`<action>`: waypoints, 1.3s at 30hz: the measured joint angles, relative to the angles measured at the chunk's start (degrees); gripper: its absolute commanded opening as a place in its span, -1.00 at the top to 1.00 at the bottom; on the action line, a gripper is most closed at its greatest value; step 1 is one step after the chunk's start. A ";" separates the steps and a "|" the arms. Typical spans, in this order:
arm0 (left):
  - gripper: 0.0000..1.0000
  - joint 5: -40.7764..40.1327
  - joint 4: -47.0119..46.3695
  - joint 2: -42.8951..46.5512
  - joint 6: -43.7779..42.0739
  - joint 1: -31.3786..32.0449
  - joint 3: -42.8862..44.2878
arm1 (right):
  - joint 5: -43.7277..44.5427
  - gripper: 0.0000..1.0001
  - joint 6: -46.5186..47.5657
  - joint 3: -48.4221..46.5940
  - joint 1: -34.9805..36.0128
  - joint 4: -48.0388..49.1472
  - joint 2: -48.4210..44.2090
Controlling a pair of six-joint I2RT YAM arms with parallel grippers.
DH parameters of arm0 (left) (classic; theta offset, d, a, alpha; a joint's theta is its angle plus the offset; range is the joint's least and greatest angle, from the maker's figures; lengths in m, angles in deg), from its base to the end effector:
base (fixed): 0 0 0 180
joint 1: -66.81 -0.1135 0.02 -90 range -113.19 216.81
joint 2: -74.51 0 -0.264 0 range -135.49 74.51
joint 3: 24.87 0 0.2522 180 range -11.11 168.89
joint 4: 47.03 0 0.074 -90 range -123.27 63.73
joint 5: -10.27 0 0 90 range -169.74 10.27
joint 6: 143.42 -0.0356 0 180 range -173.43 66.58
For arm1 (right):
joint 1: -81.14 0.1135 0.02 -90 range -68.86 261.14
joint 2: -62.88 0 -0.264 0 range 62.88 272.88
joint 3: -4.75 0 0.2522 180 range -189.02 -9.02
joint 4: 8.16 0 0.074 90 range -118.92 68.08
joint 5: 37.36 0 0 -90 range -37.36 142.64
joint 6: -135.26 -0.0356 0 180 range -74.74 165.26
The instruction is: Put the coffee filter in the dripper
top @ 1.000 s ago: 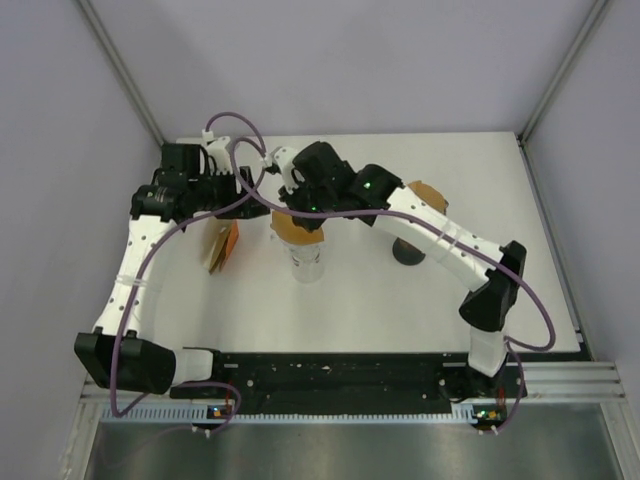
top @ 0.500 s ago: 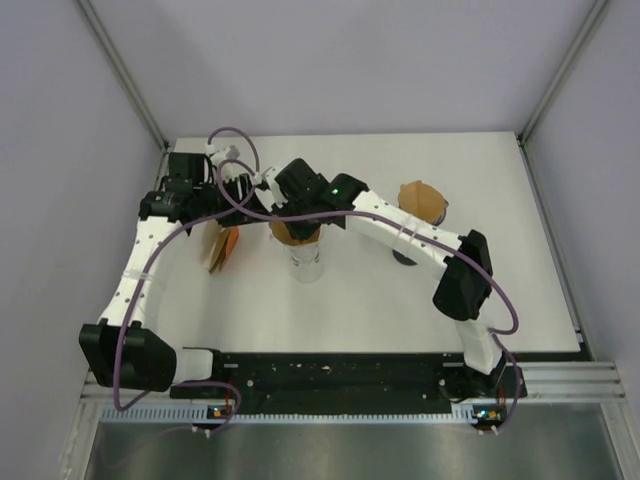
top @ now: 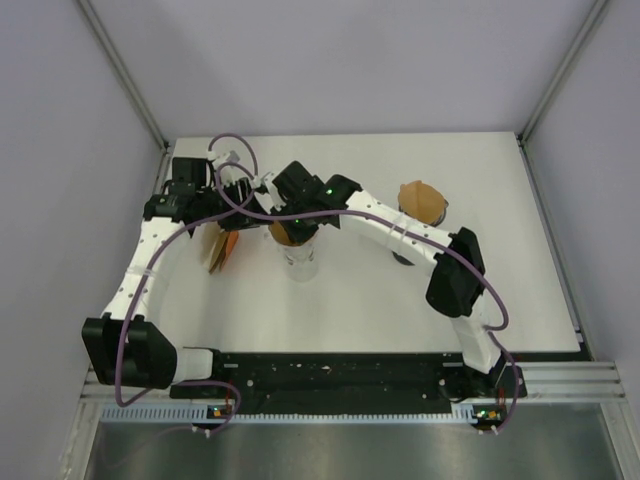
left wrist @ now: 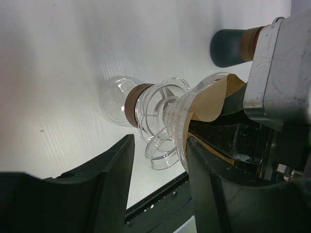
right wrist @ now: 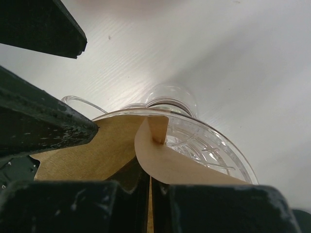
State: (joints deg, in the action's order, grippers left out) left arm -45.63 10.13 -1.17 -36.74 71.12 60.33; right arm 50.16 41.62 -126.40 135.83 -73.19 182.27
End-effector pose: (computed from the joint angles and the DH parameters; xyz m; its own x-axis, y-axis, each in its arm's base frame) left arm 0.2709 -0.0404 0.3345 -0.8318 -0.1757 -0.5265 0.2090 0.7797 -0.5902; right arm 0.2658 0.3779 0.3071 -0.5150 -0.6174 -0.5946 -0.7991 0.5967 0.0726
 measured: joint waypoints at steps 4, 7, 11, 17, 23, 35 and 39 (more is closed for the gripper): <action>-0.11 0.00 0.02 0.00 0.11 -0.15 0.00 | -0.37 1.00 0.00 -0.50 -0.04 -0.20 0.42; -0.06 -0.15 0.31 0.00 -0.13 -0.22 0.20 | -0.72 1.00 0.02 -0.50 -0.13 -0.20 0.46; 0.19 -0.15 0.31 0.00 -0.50 -0.20 0.35 | -1.11 1.00 0.04 -1.22 -0.13 -0.66 0.81; 0.31 0.26 -0.61 0.02 -0.96 -0.07 -0.33 | -1.51 1.00 0.02 -5.49 -0.13 -3.48 2.91; 0.33 1.11 -1.40 0.22 -1.79 0.57 -0.33 | -1.01 1.00 0.20 -9.49 -0.48 -5.70 2.93; 0.30 1.22 -1.44 0.55 -2.45 0.68 -0.33 | -0.17 1.00 1.11 -11.02 -1.40 -6.27 0.50; 0.20 1.20 -1.42 0.55 -3.15 0.81 -0.31 | -0.28 1.00 1.11 -11.02 -1.77 -6.23 -2.29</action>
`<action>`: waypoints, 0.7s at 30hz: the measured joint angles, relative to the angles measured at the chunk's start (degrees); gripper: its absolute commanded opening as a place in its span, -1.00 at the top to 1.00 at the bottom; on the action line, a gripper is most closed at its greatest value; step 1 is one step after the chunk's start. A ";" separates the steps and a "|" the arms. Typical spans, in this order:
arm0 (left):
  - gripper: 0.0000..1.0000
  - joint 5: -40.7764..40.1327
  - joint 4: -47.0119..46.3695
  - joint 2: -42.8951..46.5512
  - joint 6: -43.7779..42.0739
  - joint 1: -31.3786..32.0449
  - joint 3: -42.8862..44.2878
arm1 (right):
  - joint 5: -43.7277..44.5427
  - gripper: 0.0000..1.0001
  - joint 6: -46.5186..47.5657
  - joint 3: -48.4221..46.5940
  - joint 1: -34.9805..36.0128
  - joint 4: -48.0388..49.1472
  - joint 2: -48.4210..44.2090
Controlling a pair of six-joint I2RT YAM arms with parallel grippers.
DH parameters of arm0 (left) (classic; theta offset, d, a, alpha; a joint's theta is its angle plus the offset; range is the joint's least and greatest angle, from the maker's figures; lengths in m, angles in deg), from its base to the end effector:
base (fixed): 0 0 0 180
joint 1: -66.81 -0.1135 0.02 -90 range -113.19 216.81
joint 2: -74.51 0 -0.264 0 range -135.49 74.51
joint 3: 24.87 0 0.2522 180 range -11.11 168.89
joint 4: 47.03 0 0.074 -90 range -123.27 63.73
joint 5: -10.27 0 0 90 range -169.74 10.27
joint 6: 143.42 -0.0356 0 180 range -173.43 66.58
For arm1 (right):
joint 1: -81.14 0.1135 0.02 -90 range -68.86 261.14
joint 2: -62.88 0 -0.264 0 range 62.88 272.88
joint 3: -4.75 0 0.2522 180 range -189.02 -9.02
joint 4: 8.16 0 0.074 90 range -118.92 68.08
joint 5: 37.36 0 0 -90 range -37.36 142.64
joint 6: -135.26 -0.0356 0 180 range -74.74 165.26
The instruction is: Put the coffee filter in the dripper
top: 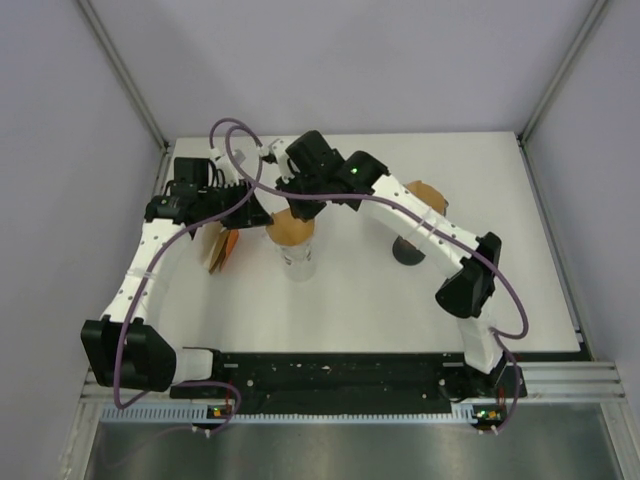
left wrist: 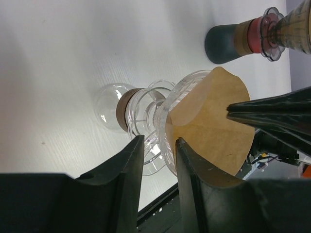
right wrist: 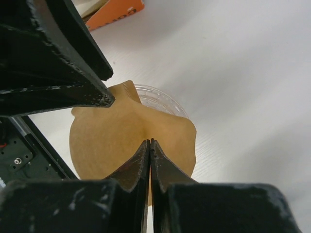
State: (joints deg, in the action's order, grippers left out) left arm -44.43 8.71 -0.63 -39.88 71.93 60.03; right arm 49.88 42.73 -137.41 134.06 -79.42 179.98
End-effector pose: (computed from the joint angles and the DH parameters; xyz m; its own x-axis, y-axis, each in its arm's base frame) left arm 0.2695 -0.0448 0.3373 -0.8070 -0.1195 -0.5783 0.2920 0.7705 -0.5667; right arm 0.2667 0.3557 0.3763 -0.4708 -0.5498 -0.6899 -0.7970 0.6005 0.0653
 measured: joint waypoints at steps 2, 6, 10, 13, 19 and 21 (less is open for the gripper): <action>0.11 0.00 0.04 0.00 -0.35 0.13 0.02 | -0.02 1.00 0.00 0.00 -0.13 0.04 -1.57; -0.07 -0.15 0.50 0.00 -1.53 0.39 0.76 | 0.44 0.86 0.31 0.17 -0.72 0.50 -5.27; -0.16 -0.44 1.95 0.00 -2.21 0.50 1.97 | 1.68 0.14 0.66 3.17 -1.75 3.37 -10.49; -0.22 -0.66 2.80 0.00 -2.91 0.50 3.04 | 3.21 -0.15 0.55 6.51 -3.63 5.31 -14.64; -0.38 -1.51 4.76 0.00 -4.35 0.50 5.75 | 5.68 -0.56 -0.20 13.07 -9.05 9.27 -20.90; -0.42 -1.99 5.68 0.00 -4.92 0.50 7.10 | 6.82 -0.64 -0.33 16.15 -10.75 10.69 -23.47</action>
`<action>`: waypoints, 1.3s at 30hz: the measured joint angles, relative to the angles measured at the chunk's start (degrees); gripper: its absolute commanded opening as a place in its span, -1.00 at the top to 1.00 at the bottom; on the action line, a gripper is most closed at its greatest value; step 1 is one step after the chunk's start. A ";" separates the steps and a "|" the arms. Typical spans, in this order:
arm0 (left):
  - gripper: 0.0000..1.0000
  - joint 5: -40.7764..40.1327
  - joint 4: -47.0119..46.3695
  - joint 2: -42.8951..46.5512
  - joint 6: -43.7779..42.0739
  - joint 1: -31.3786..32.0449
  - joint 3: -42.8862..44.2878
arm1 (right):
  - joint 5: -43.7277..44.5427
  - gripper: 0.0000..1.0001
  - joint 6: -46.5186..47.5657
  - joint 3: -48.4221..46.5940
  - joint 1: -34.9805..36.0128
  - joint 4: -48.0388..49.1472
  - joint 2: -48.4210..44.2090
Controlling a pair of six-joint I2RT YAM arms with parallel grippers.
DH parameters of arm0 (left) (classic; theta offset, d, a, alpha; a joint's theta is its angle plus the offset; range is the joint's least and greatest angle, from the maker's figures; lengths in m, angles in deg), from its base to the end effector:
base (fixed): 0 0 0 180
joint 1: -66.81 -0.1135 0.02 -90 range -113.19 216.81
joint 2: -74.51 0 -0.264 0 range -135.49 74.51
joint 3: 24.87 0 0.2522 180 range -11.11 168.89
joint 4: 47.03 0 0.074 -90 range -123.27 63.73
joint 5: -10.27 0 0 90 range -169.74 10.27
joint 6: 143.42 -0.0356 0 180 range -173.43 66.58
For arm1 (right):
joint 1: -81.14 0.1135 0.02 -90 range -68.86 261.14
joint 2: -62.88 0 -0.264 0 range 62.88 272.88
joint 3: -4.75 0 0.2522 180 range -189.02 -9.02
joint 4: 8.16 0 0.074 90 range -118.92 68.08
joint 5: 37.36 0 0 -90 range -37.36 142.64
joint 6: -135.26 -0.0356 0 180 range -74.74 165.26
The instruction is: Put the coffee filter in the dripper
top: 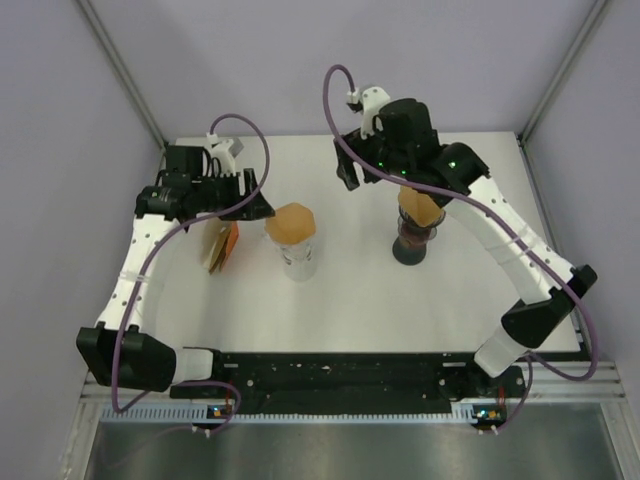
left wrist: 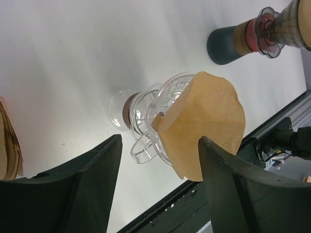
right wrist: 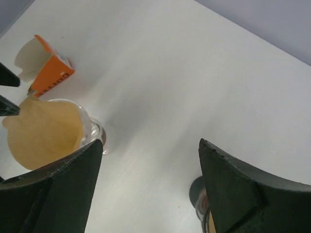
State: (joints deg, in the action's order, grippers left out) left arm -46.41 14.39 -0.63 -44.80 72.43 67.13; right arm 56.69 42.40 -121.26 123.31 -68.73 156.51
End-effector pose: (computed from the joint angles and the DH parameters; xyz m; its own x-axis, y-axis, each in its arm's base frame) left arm 0.2644 -0.0457 0.3690 -0.7610 -0.0510 -0.6467 0.3614 0.7946 -0.4879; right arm 0.2583 0.2306 0.4603 -0.3808 -0.2778 -0.8820 -0.6053 0.7959 0.0107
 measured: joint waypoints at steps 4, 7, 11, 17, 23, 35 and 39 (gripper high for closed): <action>-0.46 -0.70 1.25 0.00 -1.20 0.00 3.26 | 0.90 -0.74 -0.72 5.44 -4.79 2.51 -5.18; -0.48 -1.46 2.25 -0.02 -1.99 -0.02 5.66 | 1.57 -0.80 -1.44 9.75 -9.20 4.37 -9.97; -0.59 -2.95 3.63 -0.15 -2.67 -1.31 8.63 | 1.57 -0.87 -2.21 15.93 -17.29 6.99 -16.24; -0.75 -9.01 -1.49 -0.15 -1.97 -11.67 8.35 | -2.08 -0.89 -3.82 25.46 -38.05 9.31 -23.30; -0.76 -18.40 -11.45 -0.13 -2.16 -18.23 0.46 | -3.50 -0.90 -5.01 36.70 -48.41 12.61 -26.03; -0.81 -31.47 -33.53 0.46 -2.69 -20.72 -22.43 | -0.52 -0.89 -6.29 62.75 -50.23 31.69 -34.03; -0.84 -31.26 -38.42 0.72 -2.32 -20.79 -26.60 | 0.63 -0.90 -6.14 67.71 -50.23 38.16 -35.69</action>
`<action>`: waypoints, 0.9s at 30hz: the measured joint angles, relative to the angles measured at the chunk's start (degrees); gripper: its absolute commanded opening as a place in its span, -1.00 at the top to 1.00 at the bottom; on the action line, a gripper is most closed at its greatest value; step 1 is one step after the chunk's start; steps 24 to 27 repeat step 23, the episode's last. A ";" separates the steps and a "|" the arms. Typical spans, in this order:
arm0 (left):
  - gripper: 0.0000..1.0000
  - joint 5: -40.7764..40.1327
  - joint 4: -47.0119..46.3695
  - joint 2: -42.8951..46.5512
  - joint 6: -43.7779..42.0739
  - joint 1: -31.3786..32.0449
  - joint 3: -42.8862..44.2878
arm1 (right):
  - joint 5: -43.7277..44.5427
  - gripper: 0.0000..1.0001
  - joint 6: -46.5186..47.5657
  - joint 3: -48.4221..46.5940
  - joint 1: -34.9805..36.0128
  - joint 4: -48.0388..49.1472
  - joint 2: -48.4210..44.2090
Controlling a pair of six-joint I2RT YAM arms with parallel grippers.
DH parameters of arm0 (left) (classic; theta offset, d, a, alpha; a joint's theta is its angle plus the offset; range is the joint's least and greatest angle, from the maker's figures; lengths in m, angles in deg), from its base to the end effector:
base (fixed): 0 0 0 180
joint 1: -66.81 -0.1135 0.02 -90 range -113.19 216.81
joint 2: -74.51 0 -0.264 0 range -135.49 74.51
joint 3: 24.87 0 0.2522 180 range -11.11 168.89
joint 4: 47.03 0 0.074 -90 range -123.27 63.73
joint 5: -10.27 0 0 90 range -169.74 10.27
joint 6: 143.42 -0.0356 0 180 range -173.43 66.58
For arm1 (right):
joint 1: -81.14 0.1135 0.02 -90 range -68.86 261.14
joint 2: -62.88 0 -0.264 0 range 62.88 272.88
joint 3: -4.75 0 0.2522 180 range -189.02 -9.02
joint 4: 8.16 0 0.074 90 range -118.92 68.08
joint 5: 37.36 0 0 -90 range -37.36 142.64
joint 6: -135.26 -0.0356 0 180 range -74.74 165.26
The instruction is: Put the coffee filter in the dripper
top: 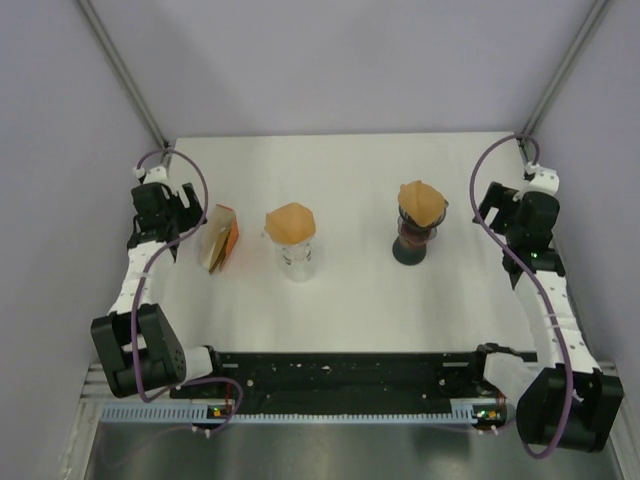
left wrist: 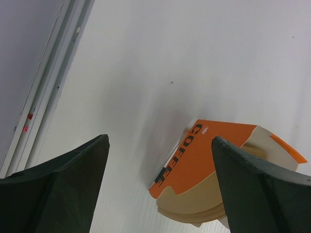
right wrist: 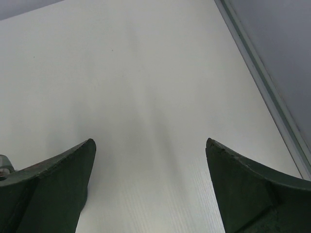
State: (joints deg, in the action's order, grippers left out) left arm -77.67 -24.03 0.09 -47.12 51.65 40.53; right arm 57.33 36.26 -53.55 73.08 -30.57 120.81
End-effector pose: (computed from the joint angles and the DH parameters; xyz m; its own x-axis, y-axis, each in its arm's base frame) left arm 0.2813 0.0749 0.2702 -0.4832 -0.2445 -0.8407 -0.2867 0.9515 -0.1120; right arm 0.2308 -0.0356 0.2978 -0.3334 0.2047 -0.9203 0.2703 0.9559 0.1147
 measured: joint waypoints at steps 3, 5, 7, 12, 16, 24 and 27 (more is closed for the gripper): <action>-0.85 -0.02 -2.08 0.00 0.04 -0.02 -1.09 | 0.87 -0.89 0.37 4.85 0.00 4.33 -2.32; -0.85 -0.04 -3.26 -0.02 0.04 -0.02 -1.46 | 1.31 -0.89 0.39 7.54 -0.02 6.62 -3.93; -0.85 -0.07 -4.26 -0.28 0.15 -0.02 -1.77 | 1.27 -0.90 0.35 10.12 0.00 9.60 -5.40; -0.85 0.66 -5.79 -1.81 0.87 -0.02 -3.08 | 1.20 -0.90 -0.26 13.97 0.00 15.56 -6.23; -0.85 1.51 -6.25 -2.38 1.09 -0.02 -4.28 | 1.18 -0.89 -0.72 15.87 0.00 18.23 -6.21; -0.85 1.81 -8.46 -2.86 1.11 -0.02 -5.11 | 0.59 -0.89 -1.60 16.81 -0.02 20.92 -5.49; -0.85 1.81 -8.46 -2.86 1.11 -0.02 -5.11 | 0.59 -0.89 -1.60 16.81 -0.02 20.92 -5.49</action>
